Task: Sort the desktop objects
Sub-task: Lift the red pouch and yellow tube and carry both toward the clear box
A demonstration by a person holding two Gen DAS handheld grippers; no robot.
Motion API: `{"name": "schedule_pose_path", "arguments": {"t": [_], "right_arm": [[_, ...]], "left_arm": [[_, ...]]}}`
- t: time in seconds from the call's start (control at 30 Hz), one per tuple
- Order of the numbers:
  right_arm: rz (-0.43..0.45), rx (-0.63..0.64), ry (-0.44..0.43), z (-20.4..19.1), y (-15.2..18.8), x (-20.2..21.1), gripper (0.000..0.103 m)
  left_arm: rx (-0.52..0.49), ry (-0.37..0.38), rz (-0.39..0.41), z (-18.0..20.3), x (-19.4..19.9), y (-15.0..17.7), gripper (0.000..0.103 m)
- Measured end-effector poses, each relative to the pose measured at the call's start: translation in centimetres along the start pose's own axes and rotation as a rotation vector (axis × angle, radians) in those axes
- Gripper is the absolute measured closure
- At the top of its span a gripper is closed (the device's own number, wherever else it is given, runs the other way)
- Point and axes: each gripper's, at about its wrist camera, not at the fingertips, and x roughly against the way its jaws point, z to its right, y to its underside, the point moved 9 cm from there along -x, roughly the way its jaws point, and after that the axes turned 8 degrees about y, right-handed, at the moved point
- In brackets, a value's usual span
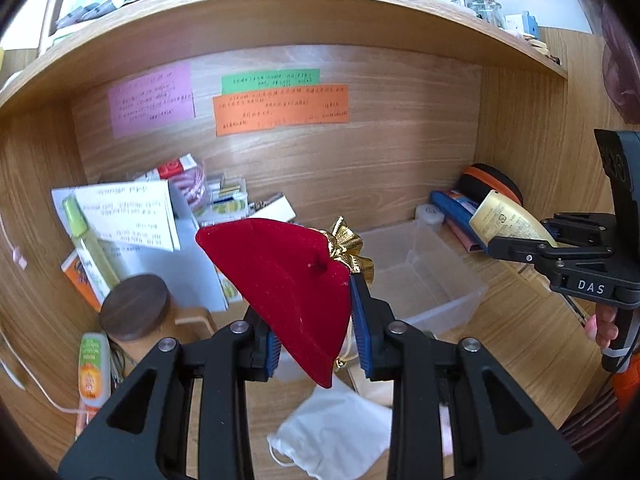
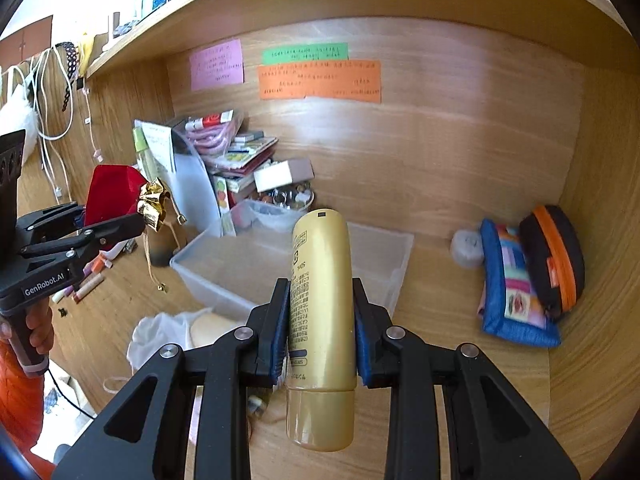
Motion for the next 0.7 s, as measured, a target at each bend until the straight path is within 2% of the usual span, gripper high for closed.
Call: {"name": "schedule_pose_path", "arguments": {"t": [0.33, 0.7], "right_arm": [[0.021, 0.024, 0.006, -0.3, -2.9, -2.3, 0.078], [-0.013, 0.039, -0.008, -0.4, -3.6, -7.4, 0.078]], "left_arm": [[-0.016, -0.012, -0.015, -1.4, -2.8, -2.2, 0.073], [-0.024, 0.006, -0.105, -2.6, -9.2, -1.9, 0.073]]}}
